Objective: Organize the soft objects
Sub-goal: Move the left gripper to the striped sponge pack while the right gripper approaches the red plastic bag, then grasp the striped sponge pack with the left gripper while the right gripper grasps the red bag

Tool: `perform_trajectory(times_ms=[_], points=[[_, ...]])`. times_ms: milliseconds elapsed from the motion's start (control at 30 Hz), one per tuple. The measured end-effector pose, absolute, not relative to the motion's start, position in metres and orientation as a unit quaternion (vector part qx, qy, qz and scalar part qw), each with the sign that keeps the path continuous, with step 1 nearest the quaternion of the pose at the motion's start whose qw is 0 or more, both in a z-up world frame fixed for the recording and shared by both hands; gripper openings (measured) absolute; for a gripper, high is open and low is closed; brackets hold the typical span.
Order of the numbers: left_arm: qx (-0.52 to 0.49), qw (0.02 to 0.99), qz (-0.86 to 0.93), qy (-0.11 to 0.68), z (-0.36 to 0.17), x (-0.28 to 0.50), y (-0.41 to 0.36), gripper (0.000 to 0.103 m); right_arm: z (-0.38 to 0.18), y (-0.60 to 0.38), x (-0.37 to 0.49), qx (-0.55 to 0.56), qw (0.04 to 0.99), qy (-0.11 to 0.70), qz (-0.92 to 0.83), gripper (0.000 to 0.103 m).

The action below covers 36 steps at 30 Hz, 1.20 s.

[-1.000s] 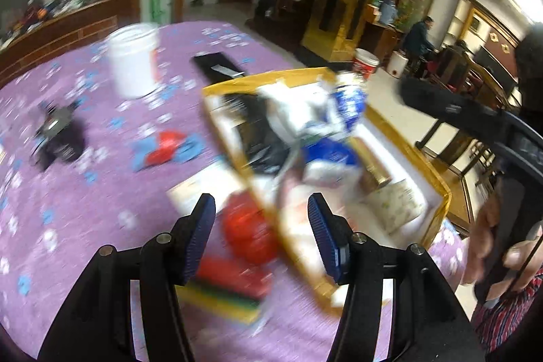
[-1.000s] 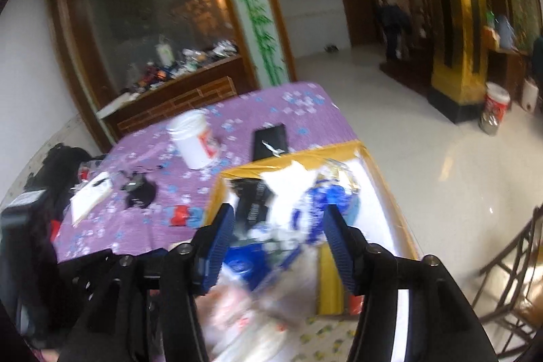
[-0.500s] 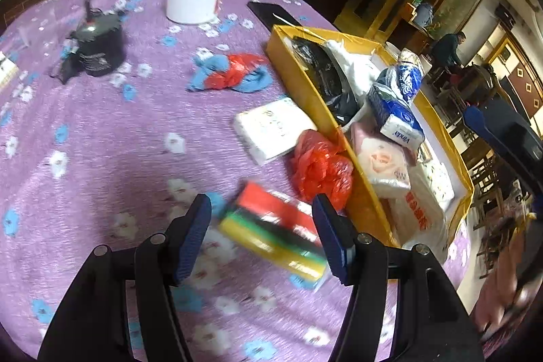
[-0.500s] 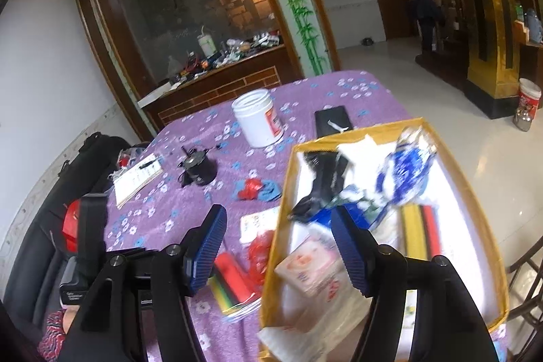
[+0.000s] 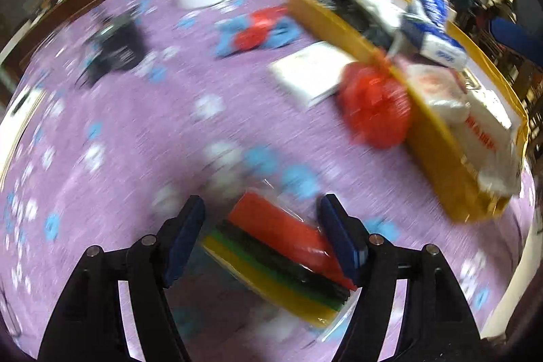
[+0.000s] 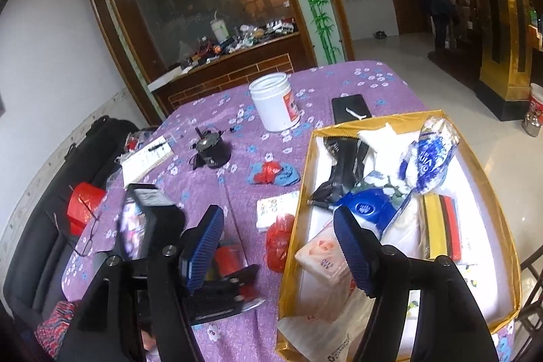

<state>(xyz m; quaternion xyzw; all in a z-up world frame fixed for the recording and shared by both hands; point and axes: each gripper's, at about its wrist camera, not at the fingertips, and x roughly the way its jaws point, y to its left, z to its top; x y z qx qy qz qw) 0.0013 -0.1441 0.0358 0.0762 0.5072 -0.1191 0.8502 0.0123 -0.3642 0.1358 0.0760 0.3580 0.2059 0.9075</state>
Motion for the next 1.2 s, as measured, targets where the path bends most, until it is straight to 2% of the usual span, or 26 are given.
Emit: perform_trajectory(times_ms=[100, 433, 633, 733, 833, 967, 1200], points=[[0.041, 0.856, -0.126, 0.501, 0.04, -0.01, -0.106, 0.065, 0.131, -0.354, 0.014, 0.061, 0.901, 0.371, 0.217, 0.069], [0.027, 0.871, -0.122, 0.474, 0.061, -0.038, -0.071, 0.066, 0.098, -0.281, 0.046, -0.125, 0.872, 0.424, 0.209, 0.067], [-0.001, 0.869, -0.103, 0.484, 0.059, -0.034, -0.043, 0.066, 0.064, -0.258, 0.057, -0.175, 0.848, 0.46, 0.198, 0.067], [-0.022, 0.867, -0.107, 0.486, 0.061, -0.035, -0.033, 0.066, 0.059, -0.252, 0.047, -0.139, 0.825, 0.493, 0.24, 0.072], [-0.039, 0.863, -0.117, 0.49, 0.063, -0.037, -0.03, 0.066, 0.078, -0.258, 0.036, -0.029, 0.784, 0.504, 0.36, 0.067], [-0.064, 0.853, -0.134, 0.5, 0.062, -0.041, -0.033, 0.066, 0.093, -0.263, 0.031, -0.057, 0.821, 0.476, 0.31, 0.071], [-0.1, 0.833, -0.139, 0.526, 0.052, -0.038, -0.038, 0.066, 0.066, -0.255, 0.035, -0.078, 0.821, 0.5, 0.266, 0.065]])
